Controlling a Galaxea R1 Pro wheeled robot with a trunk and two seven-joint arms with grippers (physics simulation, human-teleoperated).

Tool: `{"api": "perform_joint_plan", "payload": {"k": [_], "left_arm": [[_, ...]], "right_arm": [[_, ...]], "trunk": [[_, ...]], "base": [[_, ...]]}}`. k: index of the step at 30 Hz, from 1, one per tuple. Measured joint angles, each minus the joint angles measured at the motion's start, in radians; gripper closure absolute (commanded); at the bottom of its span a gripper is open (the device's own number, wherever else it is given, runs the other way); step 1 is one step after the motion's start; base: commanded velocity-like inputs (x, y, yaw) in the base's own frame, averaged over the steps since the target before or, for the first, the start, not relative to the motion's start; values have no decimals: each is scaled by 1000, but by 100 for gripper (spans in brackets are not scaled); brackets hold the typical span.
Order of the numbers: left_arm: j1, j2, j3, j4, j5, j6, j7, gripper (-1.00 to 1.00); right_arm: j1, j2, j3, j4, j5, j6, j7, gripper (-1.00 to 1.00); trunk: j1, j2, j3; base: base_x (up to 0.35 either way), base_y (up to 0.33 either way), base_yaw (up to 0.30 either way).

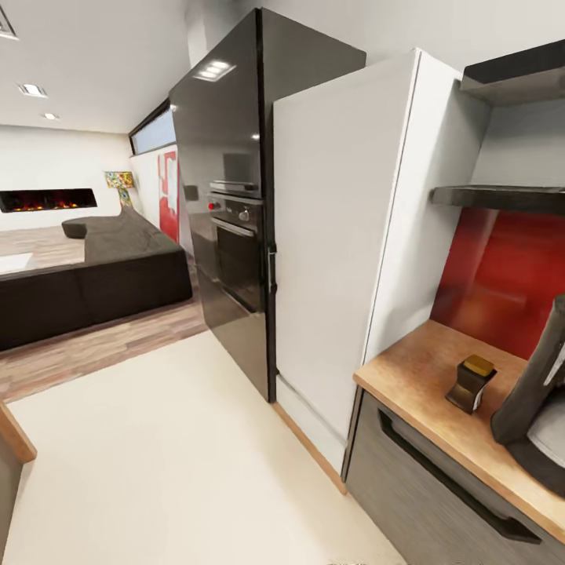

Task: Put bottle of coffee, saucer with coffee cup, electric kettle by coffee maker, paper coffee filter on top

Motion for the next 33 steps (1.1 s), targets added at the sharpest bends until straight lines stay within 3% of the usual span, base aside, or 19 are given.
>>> {"api": "perform_joint_plan", "payload": {"k": [6, 9, 13, 15, 18, 19, 22, 24, 27, 33], "left_arm": [[-8, 25, 1, -11, -17, -13, -5, 100], [-13, 40, 1, -66, -38, -30, -12, 100], [-14, 46, 0, -268, -45, -28, -51, 100], [-20, 44, 3, -466, -45, 1, -151, 100], [-107, 36, 3, -653, -43, 200, -305, 100], [-154, 33, 2, -709, -50, 329, -385, 100], [-324, 29, 2, -759, -45, 516, -542, 100], [-384, 31, -11, -765, -44, 604, -587, 100], [-459, 35, -60, -767, -43, 726, -637, 100], [-605, 28, -99, -766, -38, 884, -682, 100]], "right_arm": [[0, 0, 0, 0, 0, 0, 0, -100], [0, 0, 0, 0, -1, 0, -1, -100], [0, 0, 0, 0, -1, 0, -1, -100], [0, 0, 0, 0, 0, 0, -1, -100], [0, 0, -1, 0, -1, 0, -1, -100], [0, 0, -1, -1, -1, 0, -1, -100], [0, 1, -1, -1, -2, 0, -1, -100], [0, 2, -1, -1, -2, 0, -1, -100], [0, 4, -2, -1, -2, 0, -1, -100], [0, 6, 0, -1, -1, 0, 0, -100]], "trunk": [[0, 0, 0], [0, 0, 0], [0, 0, 0], [0, 0, 0], [0, 0, -1], [0, 0, -2], [0, 0, -4], [0, 0, -6], [0, 0, -9], [0, 0, -16]], "base": [[0, 10, -300], [0, 1, -300], [0, 0, -279], [0, 0, -151], [0, 0, -201], [0, 0, -237], [0, 0, -247], [0, 0, -249], [0, 0, -249], [0, 0, -224]]}}
